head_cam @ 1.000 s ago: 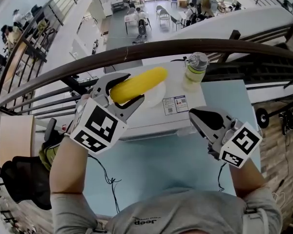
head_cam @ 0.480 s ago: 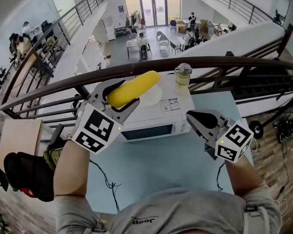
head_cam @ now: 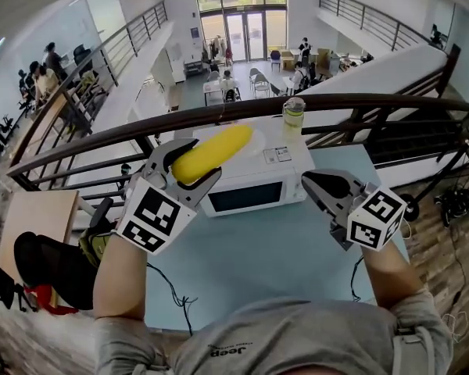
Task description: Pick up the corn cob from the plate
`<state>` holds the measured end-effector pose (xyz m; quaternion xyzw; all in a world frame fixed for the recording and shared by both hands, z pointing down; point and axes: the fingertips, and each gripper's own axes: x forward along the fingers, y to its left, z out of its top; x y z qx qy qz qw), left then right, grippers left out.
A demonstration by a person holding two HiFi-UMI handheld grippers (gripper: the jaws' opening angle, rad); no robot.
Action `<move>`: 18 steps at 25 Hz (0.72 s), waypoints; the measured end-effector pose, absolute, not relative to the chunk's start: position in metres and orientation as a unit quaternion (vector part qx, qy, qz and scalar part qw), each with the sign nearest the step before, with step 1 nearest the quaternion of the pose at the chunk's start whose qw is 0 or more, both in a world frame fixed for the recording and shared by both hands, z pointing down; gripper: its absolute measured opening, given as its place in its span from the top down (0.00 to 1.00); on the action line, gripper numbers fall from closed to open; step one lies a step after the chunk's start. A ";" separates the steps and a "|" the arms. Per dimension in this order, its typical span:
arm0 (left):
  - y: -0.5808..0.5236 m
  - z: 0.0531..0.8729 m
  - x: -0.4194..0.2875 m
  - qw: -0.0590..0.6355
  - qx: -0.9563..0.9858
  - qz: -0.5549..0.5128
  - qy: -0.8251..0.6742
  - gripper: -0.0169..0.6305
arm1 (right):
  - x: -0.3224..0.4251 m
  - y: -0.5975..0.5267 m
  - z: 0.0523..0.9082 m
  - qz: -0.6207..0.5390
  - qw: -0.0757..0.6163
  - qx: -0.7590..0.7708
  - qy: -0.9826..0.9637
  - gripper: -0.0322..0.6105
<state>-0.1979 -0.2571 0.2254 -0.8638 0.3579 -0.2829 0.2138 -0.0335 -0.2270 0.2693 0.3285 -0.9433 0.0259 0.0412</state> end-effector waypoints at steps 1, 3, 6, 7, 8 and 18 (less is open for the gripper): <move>-0.247 0.226 -0.202 0.219 -0.864 -0.282 0.355 0.55 | -0.037 -0.219 0.269 0.025 0.040 0.334 -0.941 0.93; -0.227 0.227 -0.211 0.228 -0.863 -0.284 0.351 0.55 | -0.043 -0.201 0.271 0.029 0.038 0.345 -0.937 0.93; -0.200 0.227 -0.216 0.237 -0.858 -0.287 0.353 0.55 | -0.041 -0.180 0.269 0.032 0.032 0.356 -0.933 0.93; -0.191 0.227 -0.213 0.234 -0.858 -0.287 0.355 0.55 | -0.037 -0.174 0.267 0.030 0.030 0.357 -0.933 0.93; -0.182 0.229 -0.208 0.228 -0.859 -0.287 0.358 0.55 | -0.031 -0.168 0.264 0.027 0.030 0.356 -0.933 0.93; -0.093 0.287 -0.127 0.146 -0.841 -0.297 0.427 0.55 | 0.052 -0.127 0.305 0.045 0.061 0.287 -0.955 0.93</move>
